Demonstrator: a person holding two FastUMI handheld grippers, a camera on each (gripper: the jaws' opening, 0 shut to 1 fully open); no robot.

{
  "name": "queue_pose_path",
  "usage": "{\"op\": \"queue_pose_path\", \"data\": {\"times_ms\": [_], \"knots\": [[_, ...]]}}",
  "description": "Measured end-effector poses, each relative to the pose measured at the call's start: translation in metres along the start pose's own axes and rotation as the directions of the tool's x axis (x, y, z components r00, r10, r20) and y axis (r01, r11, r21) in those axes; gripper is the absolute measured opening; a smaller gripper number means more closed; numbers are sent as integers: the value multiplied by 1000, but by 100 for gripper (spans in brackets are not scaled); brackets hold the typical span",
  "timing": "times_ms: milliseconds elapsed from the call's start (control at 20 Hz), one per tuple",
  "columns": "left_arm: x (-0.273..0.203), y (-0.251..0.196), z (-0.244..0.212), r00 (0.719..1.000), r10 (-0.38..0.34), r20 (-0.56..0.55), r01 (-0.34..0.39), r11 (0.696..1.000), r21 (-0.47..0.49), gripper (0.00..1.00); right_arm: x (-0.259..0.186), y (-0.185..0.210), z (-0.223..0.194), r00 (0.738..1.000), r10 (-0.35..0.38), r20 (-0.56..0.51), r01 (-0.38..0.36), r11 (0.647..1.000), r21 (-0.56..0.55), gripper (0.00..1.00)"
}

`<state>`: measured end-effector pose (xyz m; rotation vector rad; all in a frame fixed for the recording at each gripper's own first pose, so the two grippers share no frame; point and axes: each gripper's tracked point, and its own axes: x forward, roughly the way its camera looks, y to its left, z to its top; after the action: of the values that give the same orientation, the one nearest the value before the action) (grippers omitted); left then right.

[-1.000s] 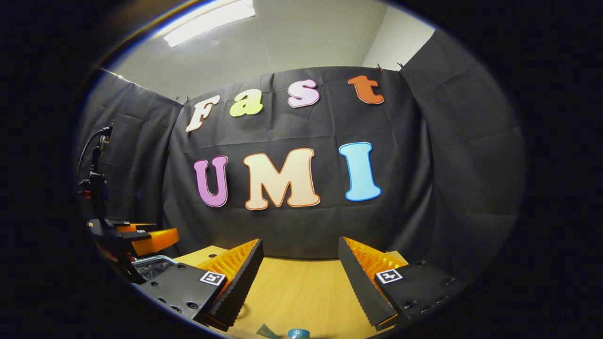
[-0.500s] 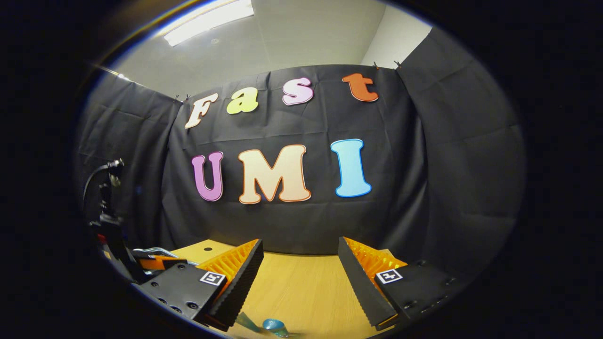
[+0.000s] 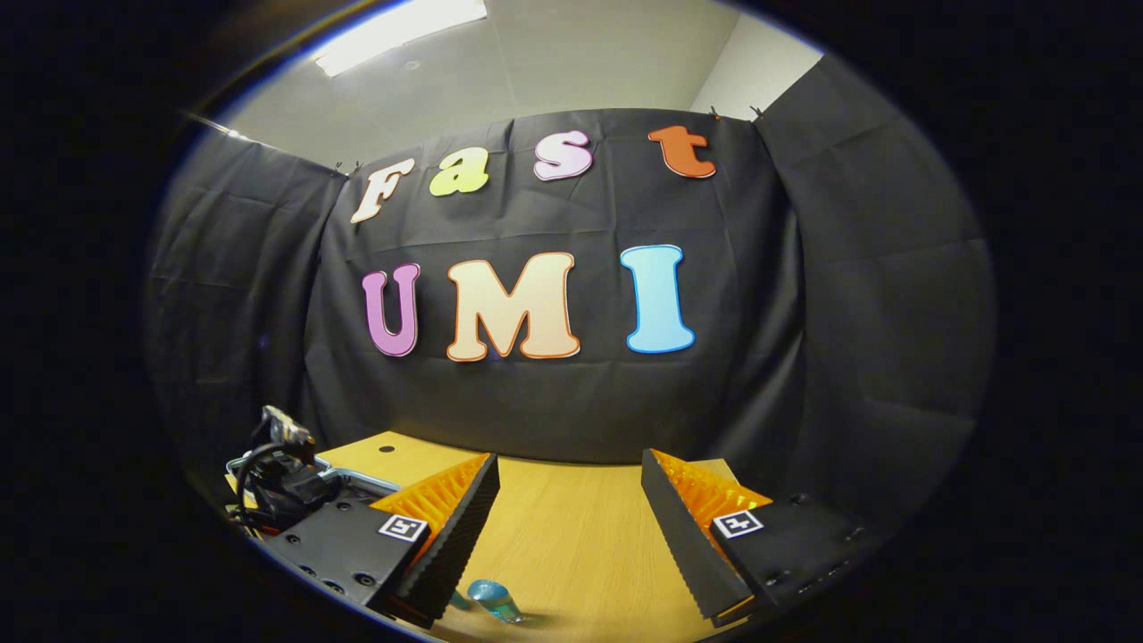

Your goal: First open the suitcase, pack the skin care products into it, and then close the suitcase.

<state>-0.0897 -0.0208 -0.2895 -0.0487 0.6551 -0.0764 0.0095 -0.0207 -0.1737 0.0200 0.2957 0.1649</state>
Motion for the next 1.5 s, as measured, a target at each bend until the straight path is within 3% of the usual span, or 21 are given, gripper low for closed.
{"op": "queue_pose_path", "data": {"times_ms": [300,400,500,600,700,1050,1300,1500], "knots": [[19,-6,-49,994,-16,-109,15,1000,-11,90,-5,0,-16,1000,-2,-31,1,1000,-22,100],[24,-8,-61,991,-18,-136,18,1000,5,75,-6,1,-20,1000,-1,-27,0,1000,-26,100],[30,-11,-66,990,-25,-137,27,1000,11,45,-6,5,-28,999,6,-35,-7,1000,-14,100],[33,-10,-65,990,-23,-137,25,1000,9,26,-6,11,-38,998,23,-55,-23,1000,-3,100],[31,-10,-64,986,-36,-162,36,999,-3,17,-6,19,-45,997,50,-63,-51,999,-3,100],[1,17,-7,995,9,-104,-11,1000,-23,17,0,55,-112,975,155,-160,-163,986,-41,100],[-31,41,35,997,57,-49,-59,998,-39,17,4,74,-179,938,200,-282,-222,974,-46,100],[-56,68,56,993,120,-17,-120,992,-26,17,0,79,-243,892,207,-403,-235,972,-21,100]]}}
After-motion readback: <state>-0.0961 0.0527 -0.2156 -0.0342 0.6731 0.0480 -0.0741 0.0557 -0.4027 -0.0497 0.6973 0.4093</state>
